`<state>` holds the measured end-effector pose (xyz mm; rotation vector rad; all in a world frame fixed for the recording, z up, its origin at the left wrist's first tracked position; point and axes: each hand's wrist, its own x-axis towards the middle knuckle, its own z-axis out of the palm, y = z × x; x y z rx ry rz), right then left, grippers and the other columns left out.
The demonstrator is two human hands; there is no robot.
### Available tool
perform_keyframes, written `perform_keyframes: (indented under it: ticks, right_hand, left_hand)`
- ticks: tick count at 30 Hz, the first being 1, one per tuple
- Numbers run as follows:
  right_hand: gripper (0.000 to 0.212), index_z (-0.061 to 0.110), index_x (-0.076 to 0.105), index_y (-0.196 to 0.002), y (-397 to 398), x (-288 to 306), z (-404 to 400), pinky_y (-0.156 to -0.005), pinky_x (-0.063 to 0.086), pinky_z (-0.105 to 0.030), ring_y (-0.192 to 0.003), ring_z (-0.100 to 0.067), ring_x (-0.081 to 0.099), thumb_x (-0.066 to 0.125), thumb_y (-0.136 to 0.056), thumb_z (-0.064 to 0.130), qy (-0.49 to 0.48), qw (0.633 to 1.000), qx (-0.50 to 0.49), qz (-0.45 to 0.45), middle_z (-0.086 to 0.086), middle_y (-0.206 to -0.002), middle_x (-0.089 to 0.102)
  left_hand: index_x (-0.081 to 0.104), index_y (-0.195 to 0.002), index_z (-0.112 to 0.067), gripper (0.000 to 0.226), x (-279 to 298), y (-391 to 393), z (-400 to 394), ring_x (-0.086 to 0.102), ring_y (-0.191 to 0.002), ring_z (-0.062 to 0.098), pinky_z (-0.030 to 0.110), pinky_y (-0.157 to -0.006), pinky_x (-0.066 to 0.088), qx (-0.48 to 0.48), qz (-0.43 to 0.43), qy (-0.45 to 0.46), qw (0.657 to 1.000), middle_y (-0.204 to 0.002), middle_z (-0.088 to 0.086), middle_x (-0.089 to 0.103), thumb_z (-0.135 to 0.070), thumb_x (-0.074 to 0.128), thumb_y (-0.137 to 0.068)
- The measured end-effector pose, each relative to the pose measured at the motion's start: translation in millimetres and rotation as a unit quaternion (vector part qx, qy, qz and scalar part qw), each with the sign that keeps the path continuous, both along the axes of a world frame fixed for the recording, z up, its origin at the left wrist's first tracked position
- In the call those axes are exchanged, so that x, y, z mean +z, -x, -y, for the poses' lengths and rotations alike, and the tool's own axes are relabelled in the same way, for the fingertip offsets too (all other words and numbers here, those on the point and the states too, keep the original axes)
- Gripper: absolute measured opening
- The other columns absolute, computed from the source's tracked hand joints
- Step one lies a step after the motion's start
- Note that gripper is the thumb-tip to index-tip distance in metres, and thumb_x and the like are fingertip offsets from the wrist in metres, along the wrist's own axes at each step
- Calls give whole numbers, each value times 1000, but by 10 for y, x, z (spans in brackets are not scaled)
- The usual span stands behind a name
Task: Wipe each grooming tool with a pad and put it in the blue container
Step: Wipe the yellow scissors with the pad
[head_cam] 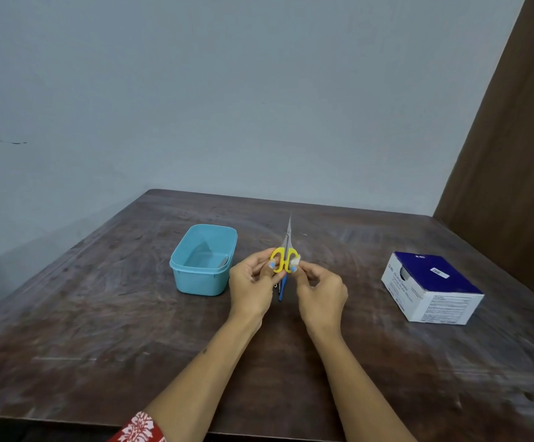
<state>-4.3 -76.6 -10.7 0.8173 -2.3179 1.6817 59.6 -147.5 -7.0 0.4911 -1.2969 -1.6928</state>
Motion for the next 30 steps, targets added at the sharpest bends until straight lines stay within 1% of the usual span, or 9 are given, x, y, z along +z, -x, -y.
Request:
perform_keyframes:
  ticks: [2,5,10,14,16,18,23,27,30]
  right_hand:
    - [14,17,75,-95,-14,2,1,-80,53,-27,-75,0,66,69,-82,20,41,997,38,53,4,-84,74]
    - [10,12,76,-88,-31,15,-6,-65,48,-7,-68,7,64,70,-82,17,58,993,65,77,3,-77,74]
    - [4,21,76,-79,-65,31,-3,-71,54,-27,-70,-2,67,73,-78,24,24,996,51,68,11,-69,71]
    - [5,21,75,-80,-120,91,-28,-75,49,-39,-75,-18,65,75,-75,21,68,992,-69,-78,25,-64,53]
    - [9,19,76,-87,-101,70,-24,-77,49,-41,-79,-20,64,73,-78,19,66,993,-57,-85,16,-73,64]
    - [13,21,75,-94,-79,45,-22,-76,49,-31,-80,-12,64,69,-82,25,56,997,-14,-50,5,-82,72]
    - [15,22,75,-88,-89,77,-42,-57,44,-10,-59,7,60,67,-83,35,120,991,44,48,15,-69,69]
    - [11,20,74,-85,-51,64,-19,-69,54,-22,-75,-10,69,73,-79,29,174,973,79,131,3,-75,73]
    - [3,14,73,-81,-33,84,-16,-65,53,-22,-68,-12,67,73,-79,16,222,951,95,194,-4,-71,71]
  left_hand:
    - [65,-102,-2,20,7,-2,-3,70,-80,11,18,-69,56,5,-13,-9,1000,-87,5,71,5,54,-88]
    - [66,-92,-11,21,8,-9,-7,70,-76,9,18,-66,56,13,-32,-13,999,-80,-2,72,5,53,-88]
    - [66,-92,-12,19,-2,7,5,70,-76,12,25,-70,58,31,-41,-12,999,-78,-3,73,3,56,-87]
    - [68,-96,-10,21,-9,21,17,71,-83,15,29,-75,58,35,-23,-6,999,-83,1,74,4,54,-89]
    - [68,-101,-9,21,-23,15,-5,71,-87,16,30,-78,57,24,7,31,999,-89,3,74,2,55,-88]
    - [69,-102,-11,23,-34,2,-37,69,-92,13,28,-81,56,8,27,73,997,-94,1,73,1,59,-86]
    - [72,-102,-16,24,-48,-20,-37,68,-83,13,35,-77,57,33,83,155,984,-89,-6,74,-2,62,-85]
    - [70,-106,-12,31,-25,-47,-51,66,-97,7,22,-82,54,26,92,222,970,-104,-4,70,6,55,-85]
    - [70,-104,-13,33,-14,-50,-58,64,-100,5,22,-85,53,12,93,224,970,-105,-4,68,9,55,-85]
